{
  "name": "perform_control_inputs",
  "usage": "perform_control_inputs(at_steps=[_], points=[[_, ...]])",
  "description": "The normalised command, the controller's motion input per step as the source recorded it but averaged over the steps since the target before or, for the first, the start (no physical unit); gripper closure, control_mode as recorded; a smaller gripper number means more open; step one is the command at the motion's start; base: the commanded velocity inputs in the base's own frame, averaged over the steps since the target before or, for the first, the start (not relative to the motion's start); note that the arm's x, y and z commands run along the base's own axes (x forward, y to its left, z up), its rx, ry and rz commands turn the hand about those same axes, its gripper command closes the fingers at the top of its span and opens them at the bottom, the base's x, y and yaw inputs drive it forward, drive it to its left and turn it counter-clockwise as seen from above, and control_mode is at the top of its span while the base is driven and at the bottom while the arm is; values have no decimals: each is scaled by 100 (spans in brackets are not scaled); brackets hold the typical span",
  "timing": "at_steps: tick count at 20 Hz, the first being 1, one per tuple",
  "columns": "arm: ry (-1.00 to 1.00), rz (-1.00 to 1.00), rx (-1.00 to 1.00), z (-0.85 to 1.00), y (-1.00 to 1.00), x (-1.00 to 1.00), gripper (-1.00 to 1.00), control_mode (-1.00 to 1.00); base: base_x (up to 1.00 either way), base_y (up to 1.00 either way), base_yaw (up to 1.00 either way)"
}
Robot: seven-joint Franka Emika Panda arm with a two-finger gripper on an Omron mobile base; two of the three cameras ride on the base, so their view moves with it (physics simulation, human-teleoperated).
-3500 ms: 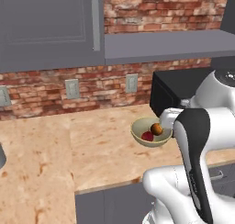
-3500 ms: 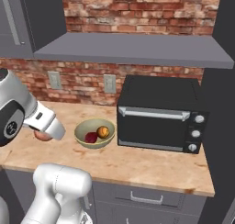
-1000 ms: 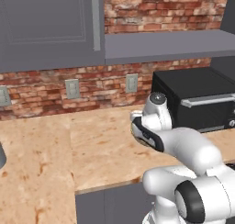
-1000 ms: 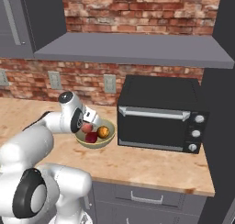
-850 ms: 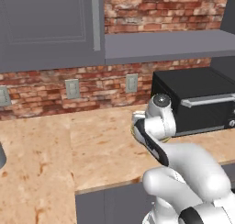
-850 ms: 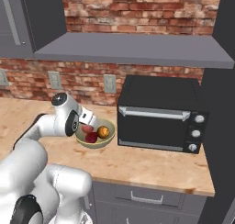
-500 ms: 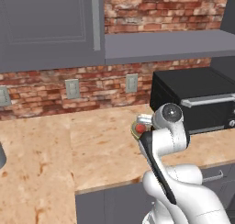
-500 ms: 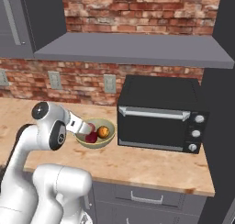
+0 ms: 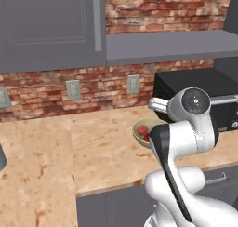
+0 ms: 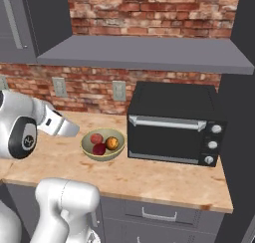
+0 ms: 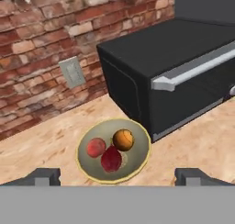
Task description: Take the orange, peach, and pear from the freezer and place them in the bowl on the counter.
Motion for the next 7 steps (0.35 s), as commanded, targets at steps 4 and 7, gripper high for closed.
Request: perform_control_inputs(at_steps=[4,7], points=[[-27,0,12,29,-66,-100,-100,-100,0,0,0],[-22,6,18,1,-100,-100,-100,-100,0,0,0]])
